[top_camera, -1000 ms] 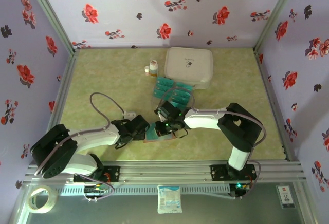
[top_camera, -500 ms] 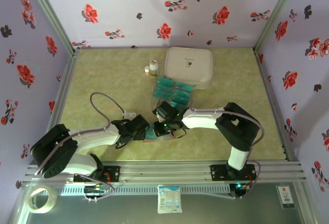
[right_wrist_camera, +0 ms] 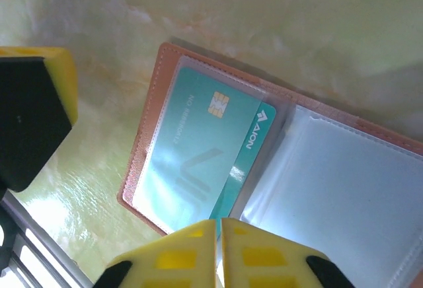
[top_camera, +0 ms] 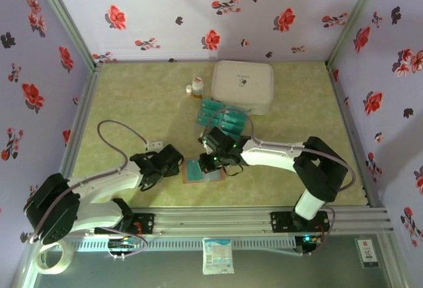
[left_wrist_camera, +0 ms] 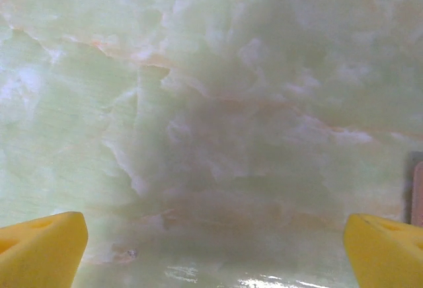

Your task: Put the credit cards into the card holder

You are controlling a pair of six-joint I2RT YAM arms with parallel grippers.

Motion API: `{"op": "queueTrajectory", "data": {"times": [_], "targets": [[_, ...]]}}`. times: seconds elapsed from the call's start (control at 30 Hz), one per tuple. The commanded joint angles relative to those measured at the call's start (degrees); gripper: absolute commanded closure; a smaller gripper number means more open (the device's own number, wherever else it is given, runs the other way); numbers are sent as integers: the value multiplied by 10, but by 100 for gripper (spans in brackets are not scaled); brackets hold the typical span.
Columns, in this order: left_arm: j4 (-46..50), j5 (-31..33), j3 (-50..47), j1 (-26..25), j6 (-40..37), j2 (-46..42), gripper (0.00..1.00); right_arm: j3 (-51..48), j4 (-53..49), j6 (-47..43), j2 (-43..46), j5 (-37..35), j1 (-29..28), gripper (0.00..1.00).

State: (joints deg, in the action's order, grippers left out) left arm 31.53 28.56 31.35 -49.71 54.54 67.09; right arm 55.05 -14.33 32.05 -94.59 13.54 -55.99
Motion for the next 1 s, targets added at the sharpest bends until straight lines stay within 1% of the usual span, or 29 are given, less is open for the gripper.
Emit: {"op": "queueTrajectory", "data": {"times": [0.0,0.2,0.33,0.6,0.87,0.97], "targets": [[23,24,-8,4,-3,-27,0,0,-20,-8,28,-22,10,85],[20,23,-6,4,-23,-57,0,-35,-16,2,64,-31,31,71],[15,19,-1,4,-31,-55,0,-66,0,19,81,-26,43,62],[0,9,9,3,-42,-25,0,-102,42,46,77,-6,49,60],[-10,6,10,2,-44,-12,0,-102,83,59,47,27,49,60],[-13,5,9,2,-44,-9,0,-96,96,60,37,44,49,62]]}}
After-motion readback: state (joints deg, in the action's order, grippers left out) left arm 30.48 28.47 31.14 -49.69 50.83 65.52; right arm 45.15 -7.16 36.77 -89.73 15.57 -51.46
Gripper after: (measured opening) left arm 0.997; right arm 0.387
